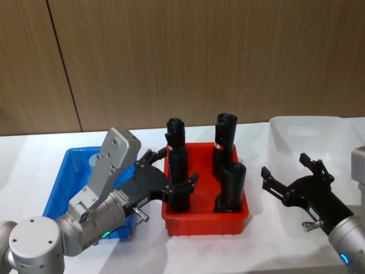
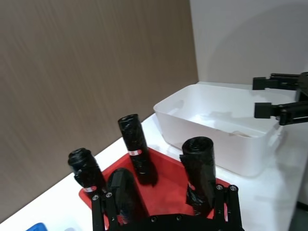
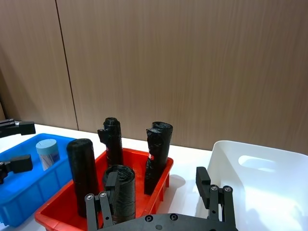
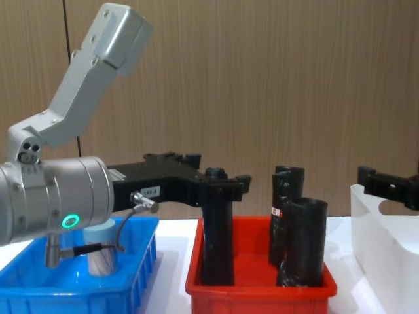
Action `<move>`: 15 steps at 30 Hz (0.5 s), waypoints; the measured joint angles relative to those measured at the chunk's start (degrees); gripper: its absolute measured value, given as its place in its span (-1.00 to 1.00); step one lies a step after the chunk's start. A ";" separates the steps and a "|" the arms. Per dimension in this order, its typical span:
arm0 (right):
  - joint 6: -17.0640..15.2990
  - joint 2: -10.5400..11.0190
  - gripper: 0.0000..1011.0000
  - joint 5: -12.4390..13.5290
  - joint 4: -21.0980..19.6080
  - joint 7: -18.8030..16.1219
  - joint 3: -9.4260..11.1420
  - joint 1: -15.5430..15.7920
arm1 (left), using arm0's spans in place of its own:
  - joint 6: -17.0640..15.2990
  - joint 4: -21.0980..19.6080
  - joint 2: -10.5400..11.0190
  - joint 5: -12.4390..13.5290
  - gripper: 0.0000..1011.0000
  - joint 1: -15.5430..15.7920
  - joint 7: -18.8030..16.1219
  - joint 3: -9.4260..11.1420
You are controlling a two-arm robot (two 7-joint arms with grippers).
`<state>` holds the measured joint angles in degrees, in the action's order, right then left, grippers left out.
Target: Pick the cotton swabs from the blue box and place them into the white box.
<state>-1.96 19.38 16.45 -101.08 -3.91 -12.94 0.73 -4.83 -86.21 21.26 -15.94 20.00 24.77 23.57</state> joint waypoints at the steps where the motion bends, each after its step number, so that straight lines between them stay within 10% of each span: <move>1: 0.01 -0.02 0.98 0.00 -0.05 0.04 -0.01 0.04 | 0.08 -0.15 0.02 0.09 0.98 -0.14 -0.45 0.05; 15: 0.03 -0.05 0.98 0.00 -0.16 0.10 0.00 0.11 | 1.92 -3.31 0.31 2.12 0.98 -3.07 -11.34 1.18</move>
<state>-1.94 19.33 16.45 -101.23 -3.81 -12.94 0.84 -2.91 -89.52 21.57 -13.81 16.93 13.43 24.75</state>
